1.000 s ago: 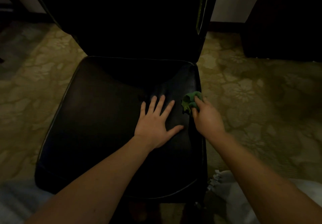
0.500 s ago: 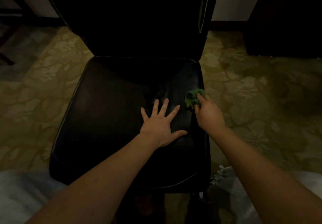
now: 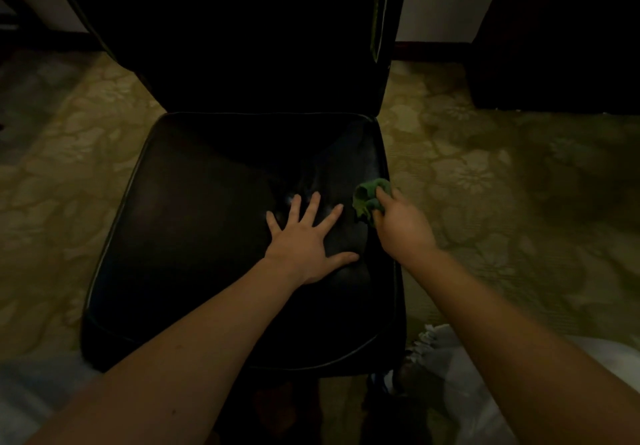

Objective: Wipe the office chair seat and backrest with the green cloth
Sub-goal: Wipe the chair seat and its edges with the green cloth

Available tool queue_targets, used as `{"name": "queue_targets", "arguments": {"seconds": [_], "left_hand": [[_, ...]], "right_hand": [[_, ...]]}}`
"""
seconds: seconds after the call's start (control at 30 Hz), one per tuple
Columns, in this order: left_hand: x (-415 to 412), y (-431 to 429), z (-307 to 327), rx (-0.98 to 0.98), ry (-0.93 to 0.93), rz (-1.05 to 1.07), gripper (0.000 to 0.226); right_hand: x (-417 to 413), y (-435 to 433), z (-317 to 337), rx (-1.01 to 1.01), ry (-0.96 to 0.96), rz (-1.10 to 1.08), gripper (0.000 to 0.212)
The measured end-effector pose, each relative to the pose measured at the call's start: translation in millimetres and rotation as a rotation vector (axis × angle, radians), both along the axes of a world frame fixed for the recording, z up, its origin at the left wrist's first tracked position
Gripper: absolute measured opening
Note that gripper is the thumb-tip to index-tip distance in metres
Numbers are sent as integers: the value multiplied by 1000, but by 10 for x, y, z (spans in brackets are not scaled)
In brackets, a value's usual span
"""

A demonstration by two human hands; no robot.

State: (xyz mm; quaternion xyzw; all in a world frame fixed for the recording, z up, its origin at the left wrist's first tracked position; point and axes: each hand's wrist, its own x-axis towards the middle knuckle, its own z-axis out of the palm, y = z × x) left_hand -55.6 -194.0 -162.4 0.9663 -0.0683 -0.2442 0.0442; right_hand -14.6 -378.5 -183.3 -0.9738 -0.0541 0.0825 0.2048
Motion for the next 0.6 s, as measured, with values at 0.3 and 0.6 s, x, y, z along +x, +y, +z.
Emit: {"name": "queue_targets", "arguments": {"seconds": [0.3, 0.6], "left_hand": [[7, -9, -31, 27, -2, 7, 95], [35, -54, -22, 12, -8, 21, 94]], "right_hand": [[-176, -46, -45, -12, 28, 38, 54], [-413, -109, -44, 46, 21, 44, 54]]}}
